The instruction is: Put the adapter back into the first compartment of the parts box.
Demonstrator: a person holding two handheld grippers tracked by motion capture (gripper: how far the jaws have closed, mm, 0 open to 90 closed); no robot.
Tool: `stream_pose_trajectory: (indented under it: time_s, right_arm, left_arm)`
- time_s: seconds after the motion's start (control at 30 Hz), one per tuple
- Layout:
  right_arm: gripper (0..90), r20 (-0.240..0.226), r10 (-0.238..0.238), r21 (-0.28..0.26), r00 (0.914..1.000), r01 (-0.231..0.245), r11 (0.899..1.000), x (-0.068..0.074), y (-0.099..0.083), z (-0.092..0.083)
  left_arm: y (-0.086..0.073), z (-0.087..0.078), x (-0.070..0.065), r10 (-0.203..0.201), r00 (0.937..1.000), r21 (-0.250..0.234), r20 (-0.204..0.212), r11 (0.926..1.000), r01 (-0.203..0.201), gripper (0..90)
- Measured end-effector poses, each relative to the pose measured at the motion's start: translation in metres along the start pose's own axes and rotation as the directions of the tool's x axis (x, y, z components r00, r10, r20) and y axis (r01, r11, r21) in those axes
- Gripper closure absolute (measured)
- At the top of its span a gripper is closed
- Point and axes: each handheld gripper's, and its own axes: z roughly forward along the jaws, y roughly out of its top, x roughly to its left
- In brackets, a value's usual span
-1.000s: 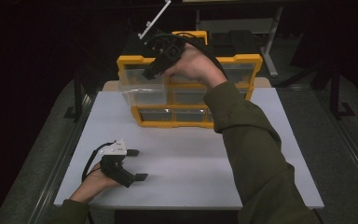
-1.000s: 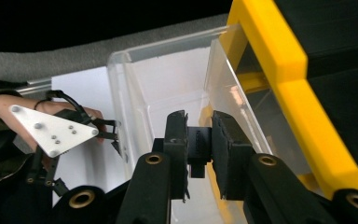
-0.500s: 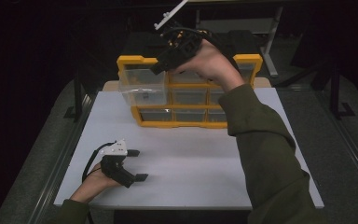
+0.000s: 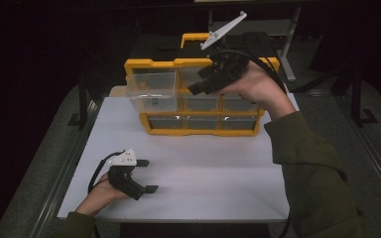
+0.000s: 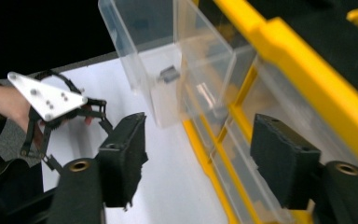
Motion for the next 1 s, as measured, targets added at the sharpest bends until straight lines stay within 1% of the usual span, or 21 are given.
stream_pose_trajectory:
  time_s: [0.1, 0.3, 0.37, 0.4, 0.47, 0.57, 0.63, 0.83, 0.97, 1.0]
  right_arm:
    - [30.5, 0.003, 0.0, 0.004, 1.0, 0.0, 1.0, 0.0, -0.012, -0.001]
    - [25.0, 0.013, -0.001, -0.011, 0.9999, 0.002, 1.0, 0.005, -0.042, 0.001]
    - [23.2, 0.019, 0.01, -0.012, 0.9998, -0.01, 1.0, 0.006, -0.052, 0.003]
    - [20.8, 0.023, 0.015, -0.018, 0.9996, -0.015, 1.0, 0.007, -0.059, 0.005]
    - [18.4, 0.018, 0.026, -0.014, 0.9995, -0.026, 1.0, 0.008, -0.072, 0.009]
    - [15.6, 0.043, 0.049, -0.007, 0.9979, -0.048, 0.999, 0.01, -0.09, 0.016]
    - [14.4, 0.054, 0.054, -0.017, 0.9971, -0.053, 0.998, 0.012, -0.101, 0.02]
    - [12.8, 0.057, 0.082, -0.035, 0.995, -0.08, 0.996, 0.019, -0.127, 0.028]
    - [9.4, 0.077, 0.107, -0.035, 0.9913, -0.105, 0.994, 0.024, -0.146, 0.036]
    - [9.0, 0.084, 0.106, -0.037, 0.9908, -0.103, 0.994, 0.025, -0.149, 0.037]
  left_arm:
    - [0.0, 0.001, 0.0, -0.001, 1.0, 0.0, 0.006, 1.0, 0.001, 0.0]
    - [0.0, 0.001, 0.0, 0.0, 1.0, 0.001, 0.003, 1.0, 0.0, 0.0]
    - [0.0, 0.001, 0.001, 0.002, 1.0, 0.004, 0.002, 1.0, -0.002, 0.0]
    - [0.0, 0.001, 0.001, 0.0, 1.0, 0.003, 0.001, 1.0, 0.0, 0.0]
    - [0.0, 0.001, 0.001, -0.001, 1.0, 0.001, 0.001, 1.0, 0.001, 0.0]
    - [-0.001, 0.001, 0.001, 0.0, 1.0, 0.003, 0.0, 1.0, 0.0, 0.0]
    - [-0.001, 0.001, 0.001, -0.001, 1.0, 0.002, 0.0, 1.0, 0.001, 0.0]
    - [-0.001, 0.0, 0.001, -0.001, 1.0, 0.0, -0.002, 1.0, 0.001, 0.0]
    - [-0.001, 0.0, 0.001, 0.0, 1.0, -0.002, -0.002, 1.0, 0.0, 0.0]
    - [-0.001, 0.0, 0.001, -0.001, 1.0, -0.004, -0.002, 1.0, 0.001, 0.0]
